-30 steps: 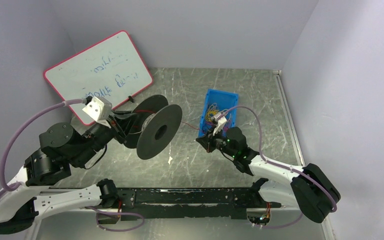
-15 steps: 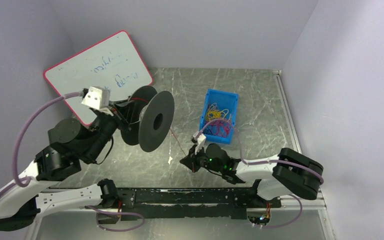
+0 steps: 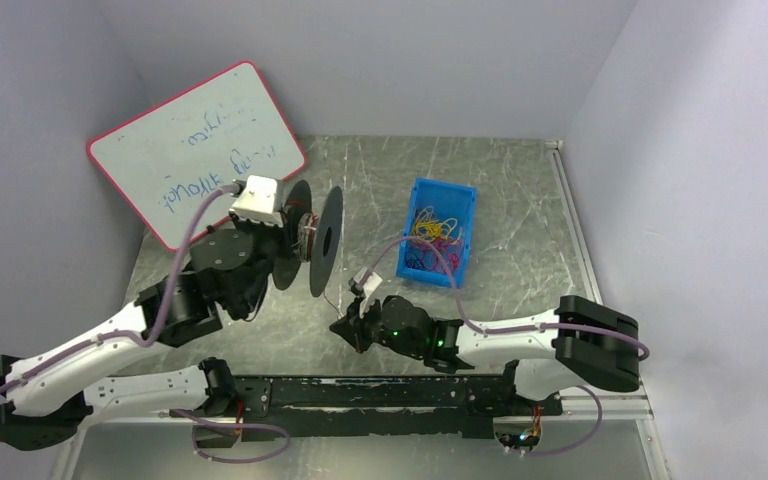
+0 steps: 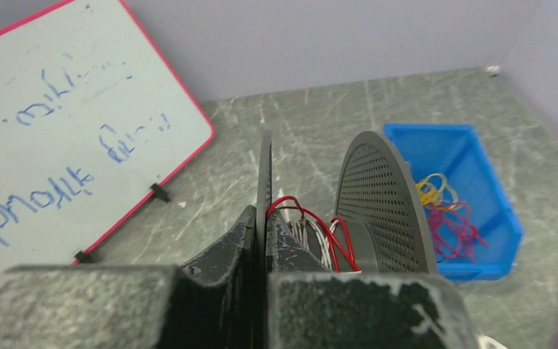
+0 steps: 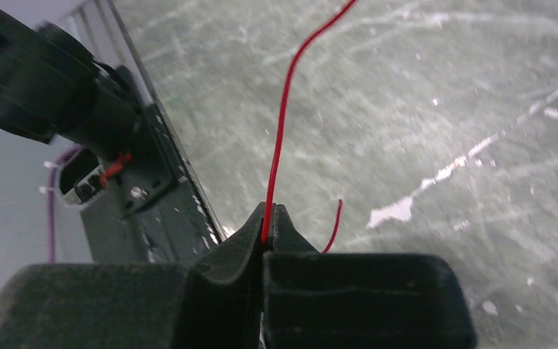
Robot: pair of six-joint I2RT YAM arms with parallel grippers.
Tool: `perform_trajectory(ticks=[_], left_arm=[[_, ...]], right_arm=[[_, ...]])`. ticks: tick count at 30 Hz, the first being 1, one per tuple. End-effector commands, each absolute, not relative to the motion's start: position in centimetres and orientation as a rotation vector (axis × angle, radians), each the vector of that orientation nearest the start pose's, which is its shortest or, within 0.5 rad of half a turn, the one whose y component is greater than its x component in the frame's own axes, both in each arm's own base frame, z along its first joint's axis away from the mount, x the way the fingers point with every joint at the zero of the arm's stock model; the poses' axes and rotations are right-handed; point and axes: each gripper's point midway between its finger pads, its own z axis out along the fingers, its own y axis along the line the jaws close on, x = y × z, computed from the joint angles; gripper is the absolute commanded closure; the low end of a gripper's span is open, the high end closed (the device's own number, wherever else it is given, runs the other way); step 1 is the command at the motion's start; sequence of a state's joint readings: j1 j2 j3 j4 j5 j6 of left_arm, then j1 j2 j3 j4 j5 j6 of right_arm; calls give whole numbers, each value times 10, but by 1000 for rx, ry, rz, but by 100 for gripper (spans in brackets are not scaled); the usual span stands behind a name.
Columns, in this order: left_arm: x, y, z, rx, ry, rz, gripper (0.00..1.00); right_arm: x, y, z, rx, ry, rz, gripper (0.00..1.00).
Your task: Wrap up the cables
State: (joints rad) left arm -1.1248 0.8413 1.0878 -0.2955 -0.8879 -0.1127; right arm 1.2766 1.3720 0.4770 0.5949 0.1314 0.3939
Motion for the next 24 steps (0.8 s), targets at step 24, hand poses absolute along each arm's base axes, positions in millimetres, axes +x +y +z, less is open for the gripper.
perform_trajectory(ticks=[24], left_arm=[[270, -160, 285, 31, 1755, 238, 93]], right_arm=[[110, 368, 281, -737, 1563, 787, 100]])
